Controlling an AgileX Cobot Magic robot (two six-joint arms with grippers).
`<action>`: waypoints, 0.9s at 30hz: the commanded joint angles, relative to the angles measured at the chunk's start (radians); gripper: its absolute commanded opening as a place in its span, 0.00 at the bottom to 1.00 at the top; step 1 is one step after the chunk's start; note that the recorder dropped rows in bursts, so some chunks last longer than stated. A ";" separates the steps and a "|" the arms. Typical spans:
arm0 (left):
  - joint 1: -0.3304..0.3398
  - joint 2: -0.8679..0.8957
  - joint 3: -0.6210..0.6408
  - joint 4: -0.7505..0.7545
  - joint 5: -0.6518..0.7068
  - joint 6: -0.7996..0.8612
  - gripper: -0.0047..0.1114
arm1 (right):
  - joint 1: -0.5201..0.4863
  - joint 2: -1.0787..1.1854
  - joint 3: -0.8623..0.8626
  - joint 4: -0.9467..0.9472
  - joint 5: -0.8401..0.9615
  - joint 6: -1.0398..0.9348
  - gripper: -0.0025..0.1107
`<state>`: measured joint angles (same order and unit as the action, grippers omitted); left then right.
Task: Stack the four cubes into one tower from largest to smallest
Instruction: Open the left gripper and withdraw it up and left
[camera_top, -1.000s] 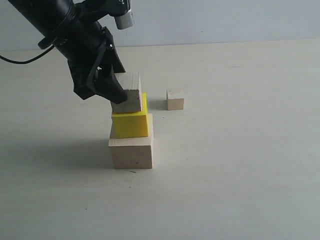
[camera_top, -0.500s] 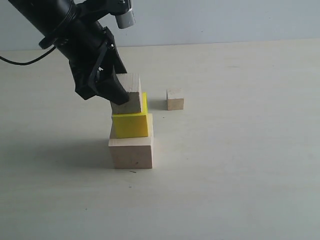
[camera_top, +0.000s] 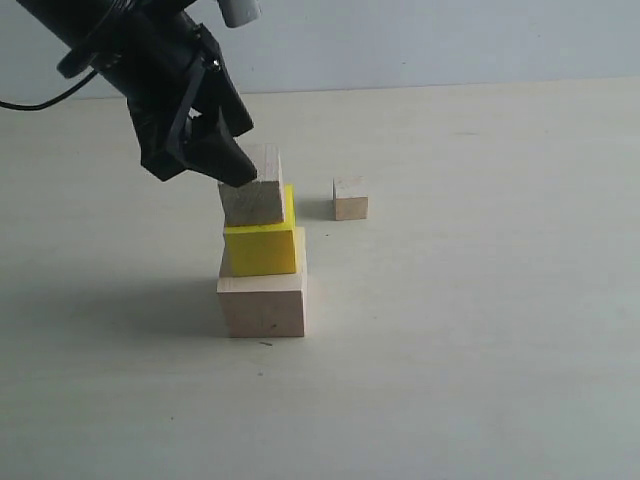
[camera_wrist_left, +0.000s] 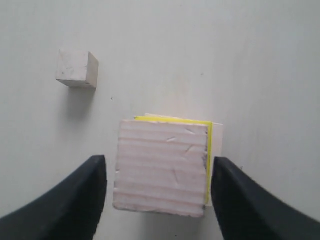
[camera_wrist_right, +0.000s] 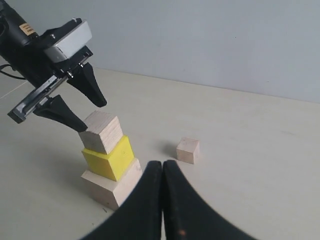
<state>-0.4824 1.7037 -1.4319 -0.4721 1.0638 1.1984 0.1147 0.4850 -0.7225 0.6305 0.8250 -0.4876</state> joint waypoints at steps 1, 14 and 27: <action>-0.007 -0.059 -0.001 -0.005 0.009 -0.003 0.56 | 0.002 0.002 -0.002 0.006 0.004 0.000 0.02; -0.005 -0.260 -0.001 0.063 -0.001 -0.106 0.17 | 0.002 0.002 -0.002 0.041 -0.012 -0.001 0.02; -0.005 -0.347 -0.001 0.129 -0.128 -0.408 0.04 | 0.002 0.004 -0.002 0.096 -0.092 -0.018 0.02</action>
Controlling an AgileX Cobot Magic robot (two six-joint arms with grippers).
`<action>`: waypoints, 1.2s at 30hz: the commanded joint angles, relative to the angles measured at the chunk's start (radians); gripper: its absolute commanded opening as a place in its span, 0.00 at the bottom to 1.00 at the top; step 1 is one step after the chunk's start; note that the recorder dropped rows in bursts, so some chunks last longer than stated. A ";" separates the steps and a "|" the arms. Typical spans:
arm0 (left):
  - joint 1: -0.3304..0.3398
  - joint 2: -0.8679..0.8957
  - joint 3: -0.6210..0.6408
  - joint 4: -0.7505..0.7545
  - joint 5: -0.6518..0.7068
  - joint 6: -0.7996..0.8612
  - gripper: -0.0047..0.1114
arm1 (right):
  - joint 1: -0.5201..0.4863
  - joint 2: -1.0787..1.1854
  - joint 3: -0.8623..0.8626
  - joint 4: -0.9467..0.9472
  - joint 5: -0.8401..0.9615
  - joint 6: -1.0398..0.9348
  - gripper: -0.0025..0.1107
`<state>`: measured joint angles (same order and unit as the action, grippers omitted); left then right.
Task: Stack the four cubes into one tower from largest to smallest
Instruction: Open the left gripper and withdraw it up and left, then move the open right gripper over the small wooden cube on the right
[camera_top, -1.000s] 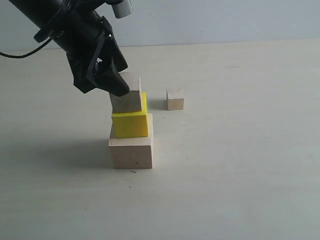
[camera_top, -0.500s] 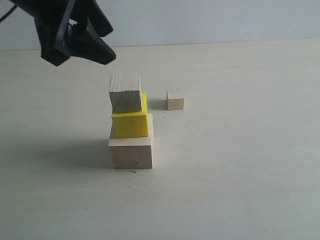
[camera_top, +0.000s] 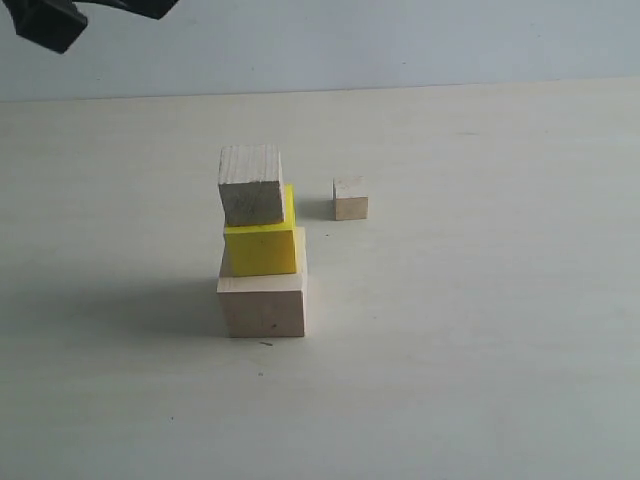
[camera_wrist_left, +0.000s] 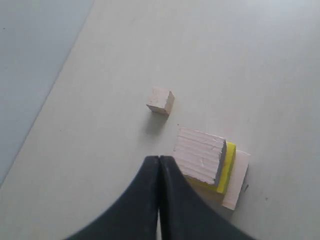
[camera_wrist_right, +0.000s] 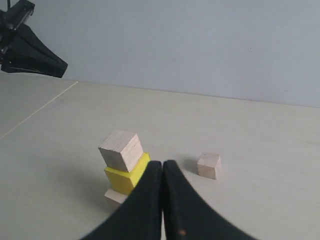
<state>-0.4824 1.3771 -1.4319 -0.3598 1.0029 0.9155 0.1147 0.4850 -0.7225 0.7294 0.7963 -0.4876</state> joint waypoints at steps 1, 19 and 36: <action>-0.005 -0.026 -0.001 0.018 -0.086 -0.151 0.04 | 0.002 0.007 0.000 -0.023 -0.088 -0.018 0.02; -0.005 -0.161 0.025 0.128 -0.306 -0.363 0.04 | 0.002 0.552 -0.022 -0.029 -0.204 0.044 0.31; -0.005 -0.404 0.183 0.168 -0.286 -0.456 0.04 | 0.116 1.098 -0.529 0.017 0.081 0.107 0.56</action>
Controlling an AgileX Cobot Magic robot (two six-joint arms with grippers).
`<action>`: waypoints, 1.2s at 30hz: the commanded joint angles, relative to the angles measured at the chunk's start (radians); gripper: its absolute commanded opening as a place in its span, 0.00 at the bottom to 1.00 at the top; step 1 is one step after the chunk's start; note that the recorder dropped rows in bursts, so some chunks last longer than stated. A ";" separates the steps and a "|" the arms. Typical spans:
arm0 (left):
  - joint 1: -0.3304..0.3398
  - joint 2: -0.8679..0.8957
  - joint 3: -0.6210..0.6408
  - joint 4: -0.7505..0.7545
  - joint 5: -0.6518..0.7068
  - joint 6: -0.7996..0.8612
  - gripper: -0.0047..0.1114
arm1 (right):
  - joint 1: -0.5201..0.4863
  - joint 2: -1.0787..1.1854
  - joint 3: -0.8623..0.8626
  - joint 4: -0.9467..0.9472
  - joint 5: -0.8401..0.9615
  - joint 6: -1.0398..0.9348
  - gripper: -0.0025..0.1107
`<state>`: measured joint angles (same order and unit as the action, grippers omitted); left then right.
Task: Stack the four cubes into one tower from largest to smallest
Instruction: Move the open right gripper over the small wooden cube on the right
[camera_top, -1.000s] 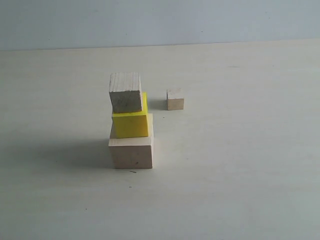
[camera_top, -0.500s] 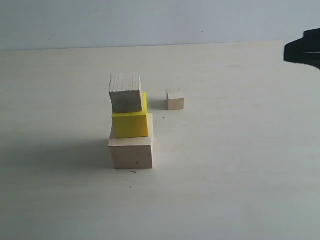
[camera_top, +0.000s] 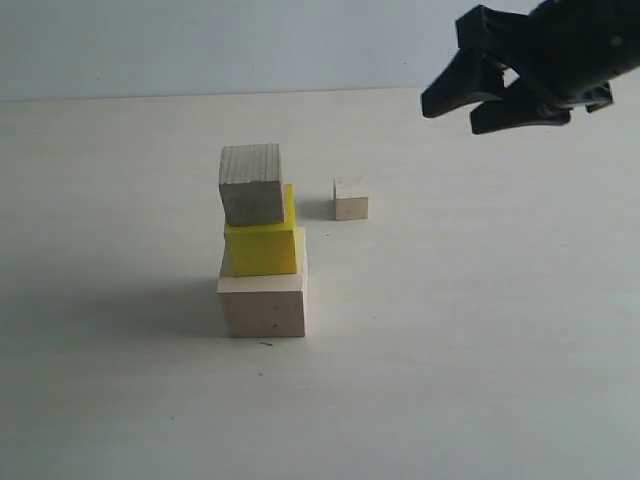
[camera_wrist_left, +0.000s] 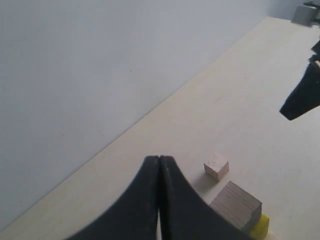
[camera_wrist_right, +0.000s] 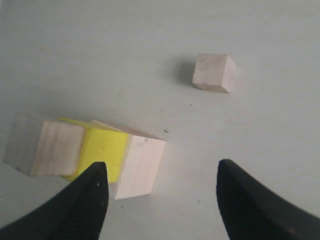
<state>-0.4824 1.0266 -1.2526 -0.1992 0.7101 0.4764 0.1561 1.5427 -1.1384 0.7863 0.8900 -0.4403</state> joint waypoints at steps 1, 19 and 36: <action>-0.005 -0.065 0.004 0.007 0.009 -0.017 0.04 | 0.096 0.049 -0.143 -0.099 -0.018 0.109 0.56; -0.005 -0.214 0.004 0.086 0.169 -0.101 0.04 | 0.205 0.405 -0.589 -0.550 0.194 0.574 0.56; -0.005 -0.354 0.202 0.382 0.173 -0.387 0.04 | 0.279 0.647 -0.790 -0.669 0.307 0.679 0.56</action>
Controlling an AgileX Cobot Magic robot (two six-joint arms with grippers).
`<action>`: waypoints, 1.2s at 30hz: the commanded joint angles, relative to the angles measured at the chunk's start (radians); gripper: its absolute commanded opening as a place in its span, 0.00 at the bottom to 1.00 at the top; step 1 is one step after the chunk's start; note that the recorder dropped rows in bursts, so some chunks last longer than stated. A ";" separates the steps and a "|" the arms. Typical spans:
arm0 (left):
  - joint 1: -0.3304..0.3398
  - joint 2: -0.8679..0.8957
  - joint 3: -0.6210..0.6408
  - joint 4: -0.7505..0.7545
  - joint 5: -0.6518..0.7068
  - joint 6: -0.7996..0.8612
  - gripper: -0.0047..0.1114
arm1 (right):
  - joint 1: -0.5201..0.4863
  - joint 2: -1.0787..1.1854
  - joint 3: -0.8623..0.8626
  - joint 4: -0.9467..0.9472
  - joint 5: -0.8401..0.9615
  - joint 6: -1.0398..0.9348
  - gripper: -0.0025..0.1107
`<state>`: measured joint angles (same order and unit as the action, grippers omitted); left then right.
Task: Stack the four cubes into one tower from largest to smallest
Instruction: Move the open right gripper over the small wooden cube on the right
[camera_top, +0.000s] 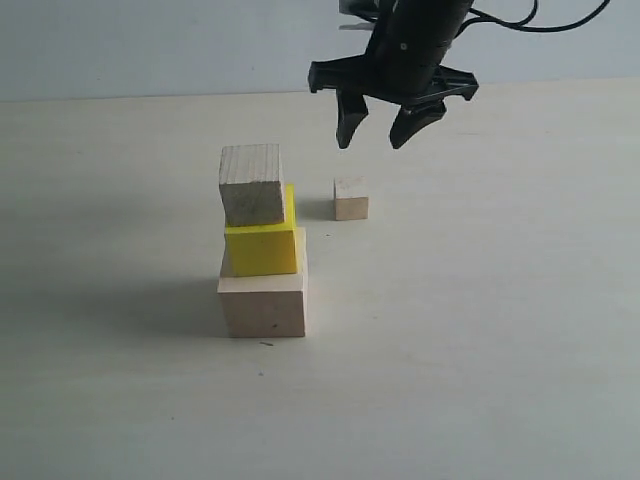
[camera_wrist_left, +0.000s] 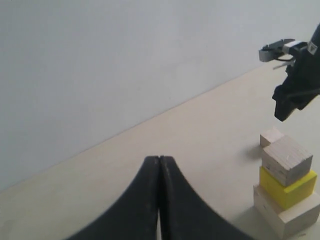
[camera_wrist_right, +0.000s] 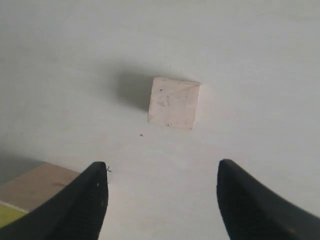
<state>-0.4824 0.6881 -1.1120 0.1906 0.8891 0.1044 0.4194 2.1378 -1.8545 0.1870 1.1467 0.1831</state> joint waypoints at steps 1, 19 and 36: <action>-0.005 -0.016 0.072 -0.015 -0.006 -0.015 0.04 | 0.016 0.068 -0.096 -0.071 0.064 0.056 0.56; -0.005 -0.014 0.090 -0.021 -0.028 -0.008 0.04 | 0.017 0.240 -0.259 -0.082 0.074 0.116 0.56; -0.005 -0.014 0.090 -0.021 -0.046 -0.008 0.04 | 0.017 0.291 -0.259 -0.055 0.074 0.136 0.56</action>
<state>-0.4824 0.6774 -1.0261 0.1771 0.8624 0.0973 0.4346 2.4133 -2.1060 0.1321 1.2243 0.3175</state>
